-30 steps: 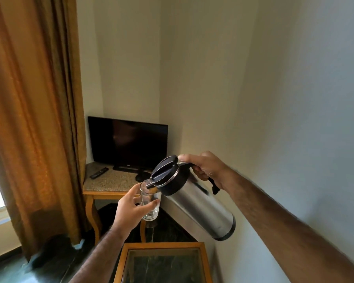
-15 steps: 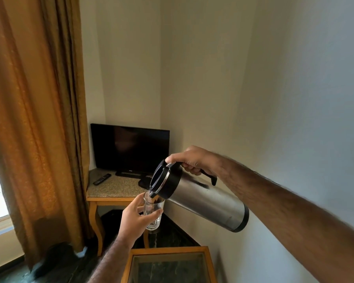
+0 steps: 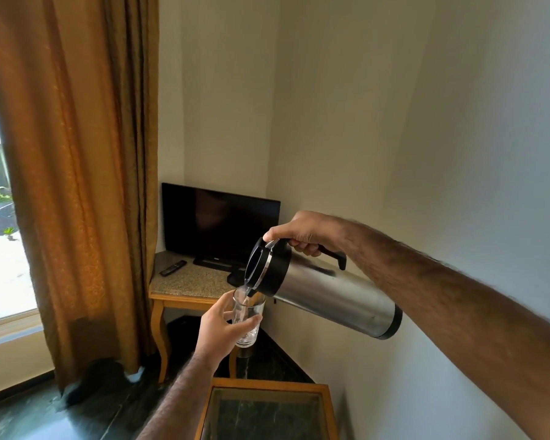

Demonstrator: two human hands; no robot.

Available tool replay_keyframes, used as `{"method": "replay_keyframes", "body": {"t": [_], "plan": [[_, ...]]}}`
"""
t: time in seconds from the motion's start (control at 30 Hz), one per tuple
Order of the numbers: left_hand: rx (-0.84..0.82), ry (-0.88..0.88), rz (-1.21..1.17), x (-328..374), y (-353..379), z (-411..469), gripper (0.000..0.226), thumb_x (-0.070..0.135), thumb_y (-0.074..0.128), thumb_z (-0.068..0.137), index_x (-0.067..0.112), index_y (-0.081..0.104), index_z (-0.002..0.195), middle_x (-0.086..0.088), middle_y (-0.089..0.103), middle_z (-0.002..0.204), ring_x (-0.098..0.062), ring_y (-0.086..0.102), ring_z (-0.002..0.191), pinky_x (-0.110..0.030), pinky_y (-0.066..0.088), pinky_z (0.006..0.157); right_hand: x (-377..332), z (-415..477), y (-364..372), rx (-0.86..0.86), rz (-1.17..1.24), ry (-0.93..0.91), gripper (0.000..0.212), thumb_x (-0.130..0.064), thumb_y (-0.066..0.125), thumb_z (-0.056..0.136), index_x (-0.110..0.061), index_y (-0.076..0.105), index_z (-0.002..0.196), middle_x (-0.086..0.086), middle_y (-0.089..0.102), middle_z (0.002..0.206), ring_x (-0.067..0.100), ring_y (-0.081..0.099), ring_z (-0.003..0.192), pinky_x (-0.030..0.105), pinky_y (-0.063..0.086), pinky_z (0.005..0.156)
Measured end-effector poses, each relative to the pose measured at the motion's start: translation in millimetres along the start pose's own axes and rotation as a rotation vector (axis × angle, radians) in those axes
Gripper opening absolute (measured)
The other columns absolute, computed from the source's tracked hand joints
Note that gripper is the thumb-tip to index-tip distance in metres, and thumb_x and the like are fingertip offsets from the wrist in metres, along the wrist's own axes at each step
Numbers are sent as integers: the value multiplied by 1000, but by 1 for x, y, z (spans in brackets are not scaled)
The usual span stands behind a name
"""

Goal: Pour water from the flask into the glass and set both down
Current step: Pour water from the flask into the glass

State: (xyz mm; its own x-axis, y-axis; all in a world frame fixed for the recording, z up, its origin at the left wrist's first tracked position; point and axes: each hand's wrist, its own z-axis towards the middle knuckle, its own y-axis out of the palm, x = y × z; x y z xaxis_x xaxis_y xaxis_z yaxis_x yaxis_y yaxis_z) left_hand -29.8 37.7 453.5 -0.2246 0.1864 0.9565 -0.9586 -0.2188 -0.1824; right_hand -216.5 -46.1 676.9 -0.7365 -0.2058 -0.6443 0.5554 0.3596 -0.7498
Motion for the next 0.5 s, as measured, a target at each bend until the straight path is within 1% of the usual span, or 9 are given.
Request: {"method": "replay_keyframes", "body": {"t": [0.13,0.23,0.37,0.5], "plan": [[22,-5,11,-1,-5,0,50,30,92,74,49,63,110,22,75,104,0,69,101,-30,58,83,-5,6,0,-18,-9,-1,54,-57,80,82,-23,51,50,-7,42,47,10,34,38,23,30,42],[22,-4,12,-2,-8,0,48,32,92,73,51,64,107,27,76,101,0,69,101,-26,55,79,-9,8,0,-30,-18,4,56,-57,80,82,-23,50,49,-6,42,47,11,34,37,23,30,41],[25,-1,25,-4,-7,0,51,34,92,72,43,66,116,16,76,108,-4,71,104,-31,57,84,-16,9,0,-46,-42,-5,55,-56,80,82,-21,51,52,-6,44,45,11,36,35,21,33,39],[22,-1,19,-4,-5,0,52,32,91,73,42,65,117,14,75,111,-3,70,104,-25,53,80,-22,10,2,-80,-59,-9,58,-57,80,82,-25,51,43,-5,44,46,12,37,36,22,35,40]]}}
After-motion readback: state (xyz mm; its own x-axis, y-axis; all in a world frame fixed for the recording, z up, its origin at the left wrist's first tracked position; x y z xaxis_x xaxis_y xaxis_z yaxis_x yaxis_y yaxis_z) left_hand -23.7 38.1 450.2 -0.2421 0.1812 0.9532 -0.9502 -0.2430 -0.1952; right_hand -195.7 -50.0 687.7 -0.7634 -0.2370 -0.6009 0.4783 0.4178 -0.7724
